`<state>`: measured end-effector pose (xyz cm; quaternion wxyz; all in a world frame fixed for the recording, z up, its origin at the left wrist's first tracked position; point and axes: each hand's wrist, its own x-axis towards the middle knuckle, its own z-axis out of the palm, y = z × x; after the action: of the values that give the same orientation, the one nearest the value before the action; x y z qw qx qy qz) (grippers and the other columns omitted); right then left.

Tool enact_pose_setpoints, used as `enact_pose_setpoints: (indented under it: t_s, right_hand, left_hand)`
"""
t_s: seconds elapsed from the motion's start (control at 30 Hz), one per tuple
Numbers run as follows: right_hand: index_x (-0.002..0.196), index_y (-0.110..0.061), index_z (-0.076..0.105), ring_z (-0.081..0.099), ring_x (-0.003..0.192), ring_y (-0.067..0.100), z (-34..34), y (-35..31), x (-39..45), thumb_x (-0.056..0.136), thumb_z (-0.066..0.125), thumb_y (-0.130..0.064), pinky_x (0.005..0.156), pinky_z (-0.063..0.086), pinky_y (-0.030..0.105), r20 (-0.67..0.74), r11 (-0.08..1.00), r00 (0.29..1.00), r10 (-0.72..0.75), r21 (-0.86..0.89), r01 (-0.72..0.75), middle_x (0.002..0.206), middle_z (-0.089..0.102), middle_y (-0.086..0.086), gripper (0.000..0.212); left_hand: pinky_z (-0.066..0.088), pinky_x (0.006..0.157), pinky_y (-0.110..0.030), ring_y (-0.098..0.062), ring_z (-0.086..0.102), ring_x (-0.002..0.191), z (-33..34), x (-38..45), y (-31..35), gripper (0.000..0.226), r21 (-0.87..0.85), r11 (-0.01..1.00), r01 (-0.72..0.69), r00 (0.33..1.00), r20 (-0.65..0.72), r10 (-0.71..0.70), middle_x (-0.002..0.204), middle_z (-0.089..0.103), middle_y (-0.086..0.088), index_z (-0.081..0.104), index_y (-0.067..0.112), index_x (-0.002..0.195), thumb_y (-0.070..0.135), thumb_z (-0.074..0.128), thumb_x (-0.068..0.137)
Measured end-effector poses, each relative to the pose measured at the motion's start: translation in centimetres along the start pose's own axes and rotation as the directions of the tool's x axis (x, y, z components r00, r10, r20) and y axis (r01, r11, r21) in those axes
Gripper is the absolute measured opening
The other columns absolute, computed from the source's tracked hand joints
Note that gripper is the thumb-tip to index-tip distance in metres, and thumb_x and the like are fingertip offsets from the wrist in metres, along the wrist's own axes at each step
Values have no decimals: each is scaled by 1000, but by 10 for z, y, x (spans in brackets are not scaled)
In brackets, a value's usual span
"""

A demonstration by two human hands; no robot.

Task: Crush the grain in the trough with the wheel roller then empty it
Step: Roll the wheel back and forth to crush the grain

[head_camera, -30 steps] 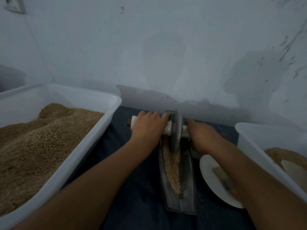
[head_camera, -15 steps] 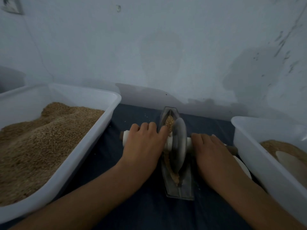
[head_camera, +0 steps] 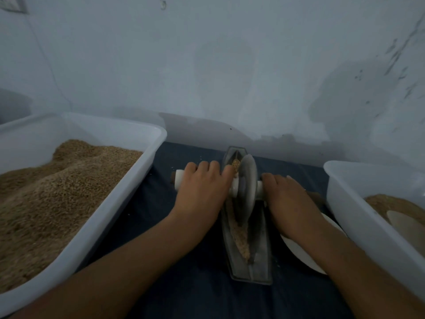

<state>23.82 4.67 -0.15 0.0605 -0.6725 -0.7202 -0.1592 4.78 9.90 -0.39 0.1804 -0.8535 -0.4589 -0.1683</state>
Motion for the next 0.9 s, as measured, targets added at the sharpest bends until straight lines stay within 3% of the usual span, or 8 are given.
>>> enact_pose_setpoints:
  t_s: [0.1, 0.17, 0.37, 0.57, 0.73, 0.8, 0.87, 0.9]
  right_hand:
    - [120, -15, 47, 58, 100, 25, 3, 9, 25, 87, 61, -17, 83, 37, 33, 45, 999, 999, 7, -42, -5, 113, 60, 5, 35]
    - [119, -13, 46, 61, 99, 28, 4, 12, 41, 85, 63, -17, 74, 37, 34, 86, 997, 996, 6, -75, 0, 113, 61, 8, 39]
    - [122, -11, 47, 62, 101, 28, 1, 12, 59, 87, 63, -15, 76, 43, 35, 105, 996, 994, 21, -88, -12, 113, 63, 10, 39]
    - [111, -12, 49, 59, 95, 27, -10, -4, 17, 89, 61, -15, 71, 27, 31, 22, 995, 1000, -23, -100, 25, 107, 62, 8, 25]
    - [114, -14, 55, 59, 93, 23, -34, -24, -31, 88, 63, -17, 84, 40, 34, 34, 995, 999, 3, -100, 0, 104, 62, 5, 28]
    - [112, -13, 59, 61, 88, 23, -44, -30, -46, 77, 76, -18, 86, 46, 36, 64, 993, 998, 15, -114, -8, 100, 64, 5, 39]
    - [96, -9, 65, 63, 73, 26, -48, -30, -55, 57, 88, -8, 78, 53, 40, -18, 998, 1000, 25, -57, -26, 84, 66, 9, 45]
    - [96, -8, 66, 63, 74, 27, -47, -30, -58, 57, 87, -5, 81, 53, 42, -20, 998, 999, 37, -40, -37, 84, 66, 9, 45]
  left_hand:
    - [32, 77, -39, -28, 55, 96, 9, 22, -5, 49, 2, 1000, 11, 1000, 10, -11, 107, 55, -5, 39, 21, 118, 21, 69, 79]
    - [31, 76, -39, -28, 57, 98, 13, 36, -9, 49, -5, 1000, 21, 999, 27, -21, 109, 58, -5, 41, 22, 121, 21, 68, 81]
    - [37, 83, -40, -28, 58, 102, 19, 47, -13, 52, -24, 998, 54, 997, 56, -53, 112, 59, -4, 38, 23, 126, 20, 67, 83]
    - [36, 85, -40, -28, 54, 104, 6, 16, -8, 56, -22, 999, 41, 996, 79, -39, 115, 54, -7, 37, 23, 124, 24, 71, 80]
    - [35, 87, -40, -28, 53, 108, -22, -13, -1, 55, -44, 998, 49, 986, 163, -41, 117, 54, -6, 40, 22, 123, 25, 72, 79]
    - [35, 85, -40, -27, 54, 107, -32, -23, 4, 54, -37, 997, 66, 986, 153, -59, 116, 55, -6, 38, 22, 120, 27, 73, 79]
    - [35, 85, -40, -26, 54, 106, -38, -31, 8, 55, -23, 998, 66, 990, 128, -62, 115, 55, -5, 36, 22, 119, 28, 73, 79]
    - [35, 85, -40, -26, 54, 105, -39, -33, 10, 54, -18, 998, 68, 991, 117, -65, 115, 55, -4, 35, 22, 118, 28, 72, 80]
